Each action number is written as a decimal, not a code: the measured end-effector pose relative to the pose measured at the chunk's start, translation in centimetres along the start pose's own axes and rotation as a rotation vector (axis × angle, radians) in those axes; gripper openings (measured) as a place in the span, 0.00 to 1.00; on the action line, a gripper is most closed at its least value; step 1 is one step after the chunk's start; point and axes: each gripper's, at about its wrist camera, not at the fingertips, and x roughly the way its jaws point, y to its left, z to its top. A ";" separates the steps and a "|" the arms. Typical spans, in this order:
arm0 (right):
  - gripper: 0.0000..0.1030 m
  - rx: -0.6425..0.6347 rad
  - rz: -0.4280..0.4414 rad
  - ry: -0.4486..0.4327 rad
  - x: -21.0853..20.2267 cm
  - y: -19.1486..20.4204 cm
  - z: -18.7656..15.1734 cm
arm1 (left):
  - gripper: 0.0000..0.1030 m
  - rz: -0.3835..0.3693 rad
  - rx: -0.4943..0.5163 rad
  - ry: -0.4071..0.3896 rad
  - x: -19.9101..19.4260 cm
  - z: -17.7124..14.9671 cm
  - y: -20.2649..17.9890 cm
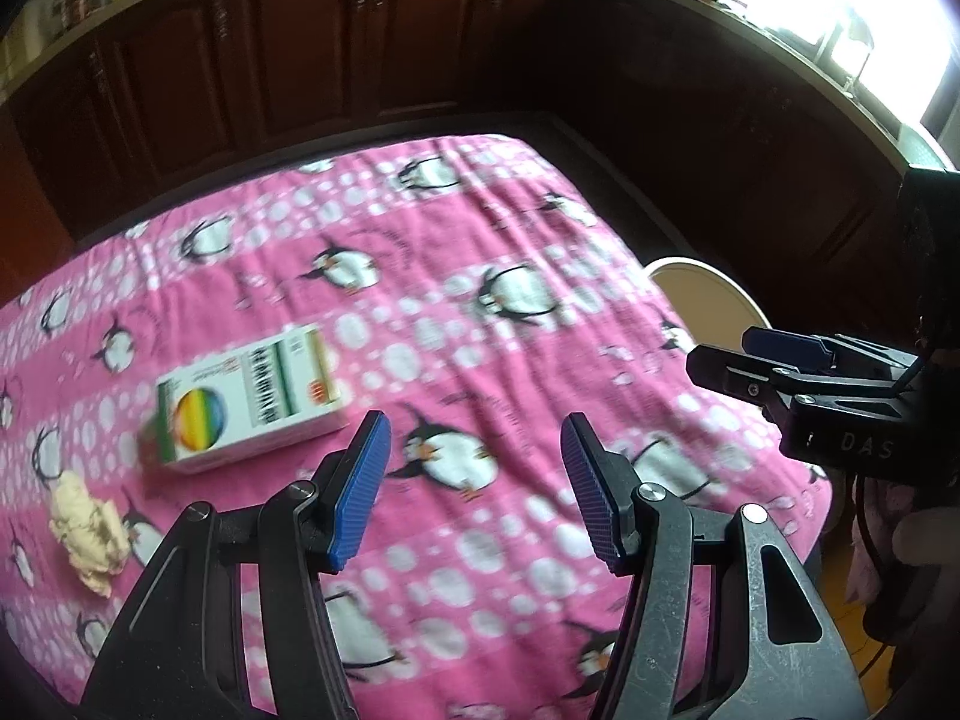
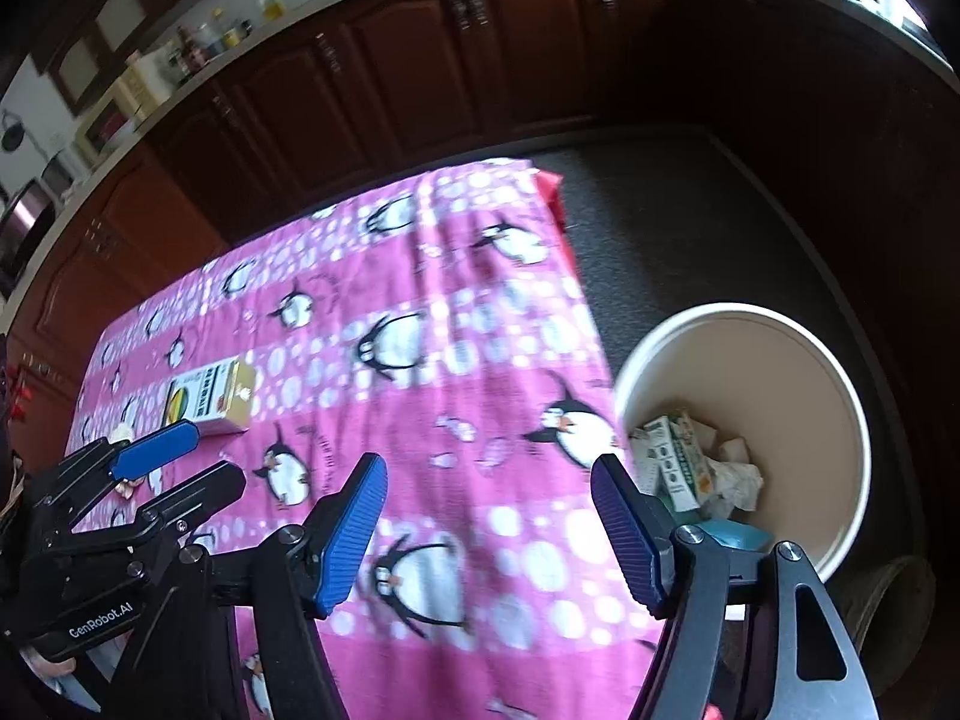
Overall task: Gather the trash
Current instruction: 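Move both open tools back over the remaining trash on the cloth, then grasp the crumpled beige paper with the left tool while the right tool grasps the rainbow medicine box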
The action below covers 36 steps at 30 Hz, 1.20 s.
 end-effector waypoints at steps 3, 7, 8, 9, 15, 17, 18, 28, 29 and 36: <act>0.66 -0.031 0.017 0.018 0.9 1.7 0.3 | 0.56 0.002 -0.029 0.018 -0.5 -0.6 2.2; 0.66 -0.078 0.051 0.031 2.0 4.2 0.9 | 0.56 0.045 -0.069 0.028 -2.1 -1.5 6.2; 0.66 -0.087 0.066 0.033 2.3 4.8 1.1 | 0.56 0.065 -0.087 0.031 -2.7 -1.9 7.7; 0.66 -0.097 0.091 0.036 2.6 5.7 1.3 | 0.56 0.077 -0.098 0.031 -3.0 -2.1 8.6; 0.66 -0.159 0.189 0.067 5.1 10.1 2.2 | 0.56 0.185 -0.210 0.037 -5.5 -4.1 15.9; 0.66 -0.172 0.195 0.075 6.1 11.5 2.6 | 0.56 0.210 -0.250 0.046 -5.6 -4.9 17.8; 0.66 -0.175 0.199 0.075 6.5 12.0 2.9 | 0.56 0.215 -0.268 0.049 -5.6 -5.2 18.5; 0.66 -0.174 0.111 0.069 11.5 15.2 7.9 | 0.56 0.214 -0.381 0.069 -4.0 -6.2 21.7; 0.66 -0.182 0.093 0.082 12.2 15.4 8.3 | 0.56 0.211 -0.386 0.073 -3.8 -6.1 21.9; 0.66 -0.253 0.083 0.225 13.8 16.3 6.1 | 0.56 0.194 -0.385 0.082 -3.5 -5.9 22.6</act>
